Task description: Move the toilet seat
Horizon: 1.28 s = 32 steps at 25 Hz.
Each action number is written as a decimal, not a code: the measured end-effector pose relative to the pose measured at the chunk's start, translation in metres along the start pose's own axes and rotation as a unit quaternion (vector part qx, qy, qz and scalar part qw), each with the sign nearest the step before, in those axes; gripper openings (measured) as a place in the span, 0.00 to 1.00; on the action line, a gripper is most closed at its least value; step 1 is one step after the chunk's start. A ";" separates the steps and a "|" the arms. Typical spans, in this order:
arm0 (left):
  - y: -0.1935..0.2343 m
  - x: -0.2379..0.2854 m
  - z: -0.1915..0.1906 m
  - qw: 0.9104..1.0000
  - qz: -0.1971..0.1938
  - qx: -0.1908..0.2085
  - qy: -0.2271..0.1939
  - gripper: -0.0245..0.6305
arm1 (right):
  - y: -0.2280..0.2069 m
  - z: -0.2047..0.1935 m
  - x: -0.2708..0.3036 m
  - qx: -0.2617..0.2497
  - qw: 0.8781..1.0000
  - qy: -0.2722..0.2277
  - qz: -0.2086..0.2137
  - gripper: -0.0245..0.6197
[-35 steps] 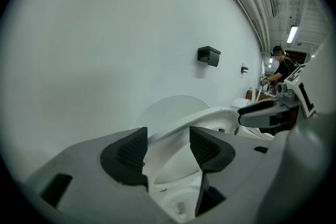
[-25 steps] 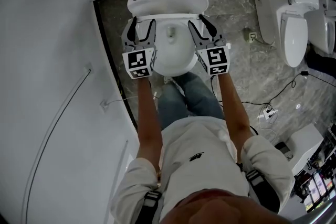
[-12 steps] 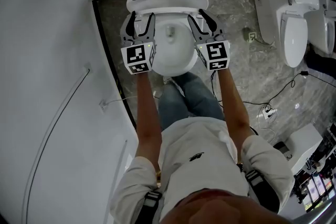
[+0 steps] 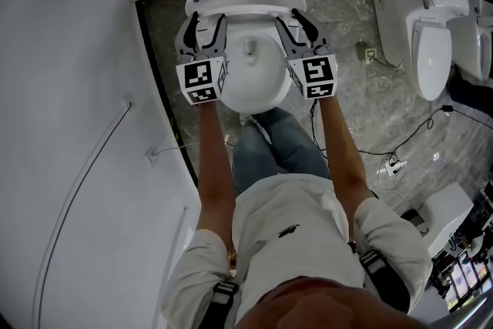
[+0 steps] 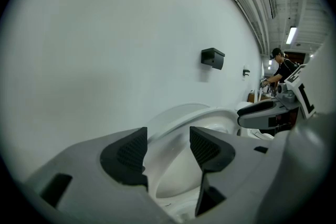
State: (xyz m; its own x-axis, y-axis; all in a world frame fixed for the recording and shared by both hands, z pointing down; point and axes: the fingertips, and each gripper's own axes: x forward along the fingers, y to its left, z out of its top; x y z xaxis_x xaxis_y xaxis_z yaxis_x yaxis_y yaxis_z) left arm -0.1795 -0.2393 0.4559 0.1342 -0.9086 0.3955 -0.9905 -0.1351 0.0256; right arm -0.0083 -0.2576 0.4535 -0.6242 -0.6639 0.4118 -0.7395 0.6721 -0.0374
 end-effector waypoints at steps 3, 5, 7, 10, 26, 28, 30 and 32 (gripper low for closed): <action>0.001 0.003 0.002 1.000 -0.001 0.002 0.000 0.45 | -0.001 0.004 0.003 0.001 1.000 -0.001 0.001 0.32; 0.002 0.006 0.002 1.000 -0.001 0.001 0.000 0.45 | -0.003 0.004 0.005 0.001 1.000 0.000 0.000 0.32; 0.003 0.010 0.003 1.000 0.000 0.000 -0.001 0.45 | -0.006 0.001 0.008 -0.002 1.000 0.004 -0.002 0.32; 0.003 0.014 0.005 1.000 0.000 0.001 -0.001 0.45 | -0.008 0.004 0.011 -0.003 1.000 0.002 -0.003 0.32; 0.008 0.025 0.014 1.000 -0.003 0.002 -0.010 0.45 | -0.016 0.008 0.023 -0.011 1.000 0.003 -0.017 0.32; 0.010 0.025 0.019 1.000 -0.001 0.001 -0.015 0.45 | -0.017 0.010 0.024 -0.013 1.000 0.002 -0.020 0.32; 0.011 0.024 0.024 1.000 -0.001 0.002 -0.020 0.45 | -0.018 0.015 0.024 -0.017 0.999 -0.003 -0.027 0.32; 0.012 0.020 0.028 1.000 -0.004 0.003 -0.024 0.45 | -0.019 0.021 0.023 -0.022 0.999 -0.011 -0.034 0.32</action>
State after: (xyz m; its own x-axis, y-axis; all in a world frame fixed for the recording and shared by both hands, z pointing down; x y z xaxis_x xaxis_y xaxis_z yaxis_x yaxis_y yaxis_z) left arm -0.1875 -0.2701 0.4389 0.1432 -0.9252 0.3514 -0.9892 -0.1447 0.0222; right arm -0.0140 -0.2919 0.4445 -0.5783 -0.7159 0.3913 -0.7691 0.6384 0.0315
